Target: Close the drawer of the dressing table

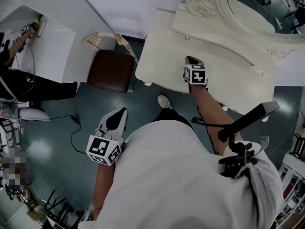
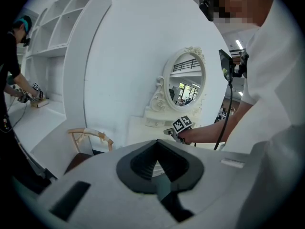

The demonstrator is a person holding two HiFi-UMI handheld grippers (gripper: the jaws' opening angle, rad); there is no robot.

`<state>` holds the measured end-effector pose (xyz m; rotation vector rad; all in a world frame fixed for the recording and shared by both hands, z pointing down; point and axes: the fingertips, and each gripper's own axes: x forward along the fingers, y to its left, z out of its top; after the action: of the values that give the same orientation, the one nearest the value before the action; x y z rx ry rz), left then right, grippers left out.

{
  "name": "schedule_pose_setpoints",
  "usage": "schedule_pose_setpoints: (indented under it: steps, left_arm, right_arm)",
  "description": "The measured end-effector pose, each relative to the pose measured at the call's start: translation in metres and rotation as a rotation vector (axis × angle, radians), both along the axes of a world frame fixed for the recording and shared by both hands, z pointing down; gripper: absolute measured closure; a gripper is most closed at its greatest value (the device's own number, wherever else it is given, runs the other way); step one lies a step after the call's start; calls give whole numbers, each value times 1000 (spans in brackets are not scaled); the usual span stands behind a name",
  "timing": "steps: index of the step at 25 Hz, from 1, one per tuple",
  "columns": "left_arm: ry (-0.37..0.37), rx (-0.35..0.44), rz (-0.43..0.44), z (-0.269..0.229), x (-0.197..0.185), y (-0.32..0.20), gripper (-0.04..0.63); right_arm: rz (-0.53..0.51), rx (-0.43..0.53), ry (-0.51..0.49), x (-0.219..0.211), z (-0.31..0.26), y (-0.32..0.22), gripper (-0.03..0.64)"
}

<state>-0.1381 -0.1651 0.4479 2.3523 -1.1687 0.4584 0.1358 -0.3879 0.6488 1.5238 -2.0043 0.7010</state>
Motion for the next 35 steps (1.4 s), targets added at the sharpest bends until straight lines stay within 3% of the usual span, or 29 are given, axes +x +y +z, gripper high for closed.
schedule_pose_setpoints:
  steps: [13, 25, 35]
  left_arm:
    - [46, 26, 83, 9, -31, 99, 592]
    - [70, -5, 116, 30, -63, 186, 592]
    - [71, 15, 160, 28, -54, 214, 592]
  right_arm:
    - [-69, 39, -34, -60, -51, 146, 617]
    - [-254, 79, -46, -130, -95, 293, 617]
    - [-334, 119, -36, -148, -117, 351, 617]
